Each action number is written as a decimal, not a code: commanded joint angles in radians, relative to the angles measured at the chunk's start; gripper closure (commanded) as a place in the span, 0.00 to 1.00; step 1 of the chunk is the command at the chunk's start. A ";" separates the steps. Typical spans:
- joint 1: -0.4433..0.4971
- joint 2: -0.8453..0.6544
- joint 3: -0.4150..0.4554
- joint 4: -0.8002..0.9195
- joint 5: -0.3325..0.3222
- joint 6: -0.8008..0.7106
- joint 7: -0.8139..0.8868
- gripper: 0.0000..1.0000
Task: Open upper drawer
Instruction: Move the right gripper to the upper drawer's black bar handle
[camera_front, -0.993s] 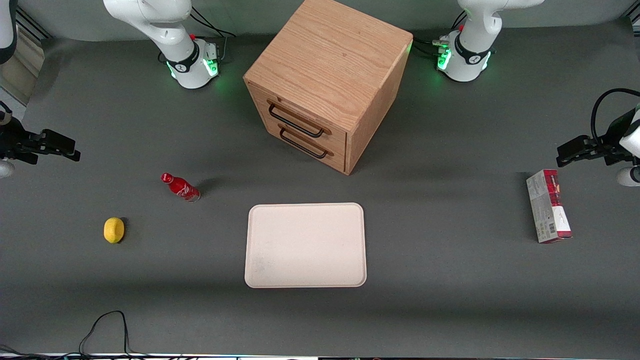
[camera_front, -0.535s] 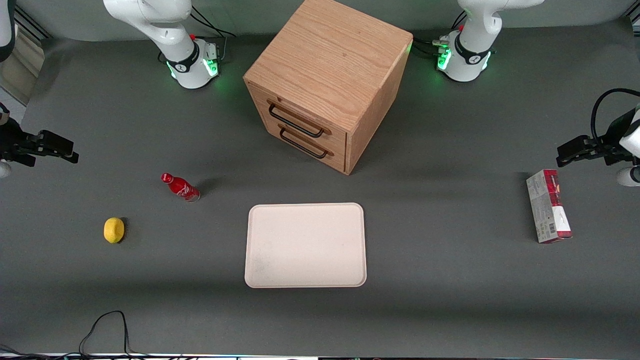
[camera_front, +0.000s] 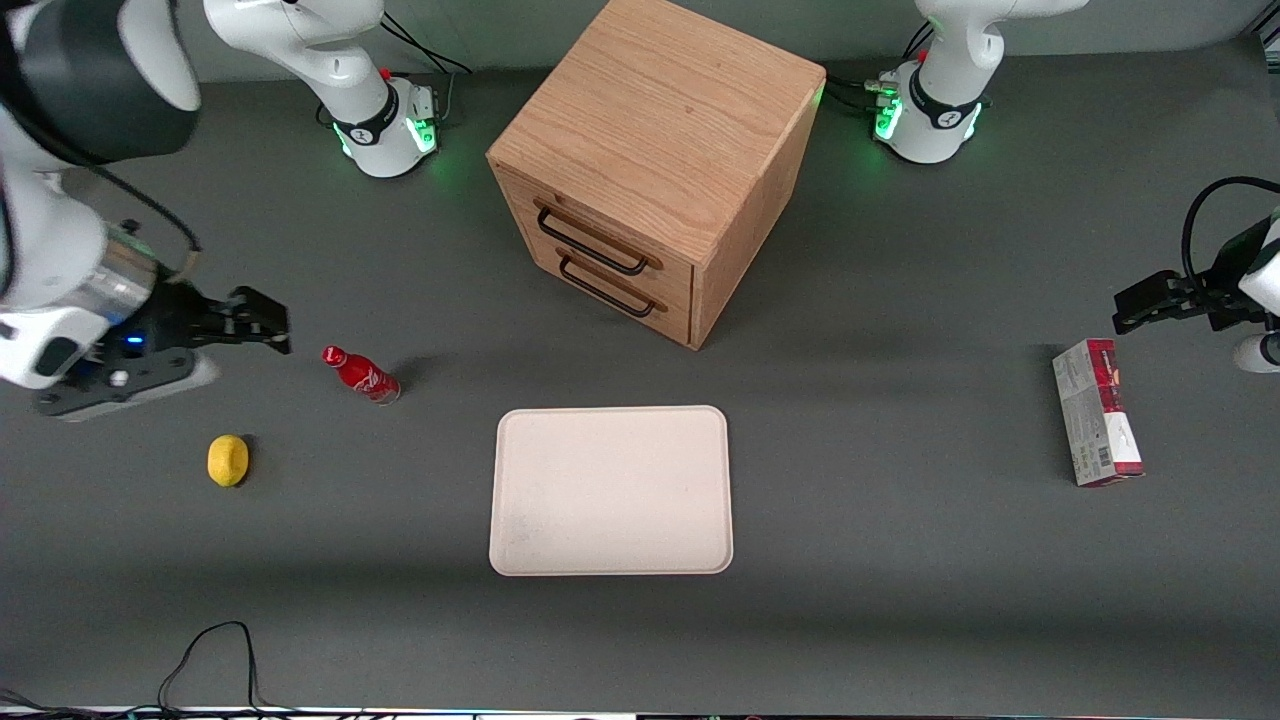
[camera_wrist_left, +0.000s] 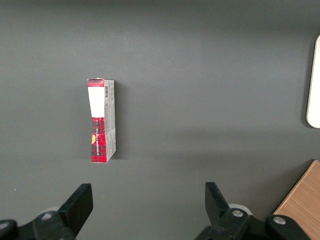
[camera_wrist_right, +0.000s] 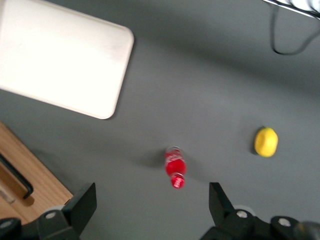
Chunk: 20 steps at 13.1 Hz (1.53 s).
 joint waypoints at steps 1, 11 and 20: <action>0.097 0.024 -0.006 0.040 0.029 -0.017 -0.002 0.00; 0.358 0.068 -0.007 0.024 0.091 -0.002 -0.005 0.00; 0.501 -0.004 -0.012 -0.150 0.034 0.093 -0.145 0.00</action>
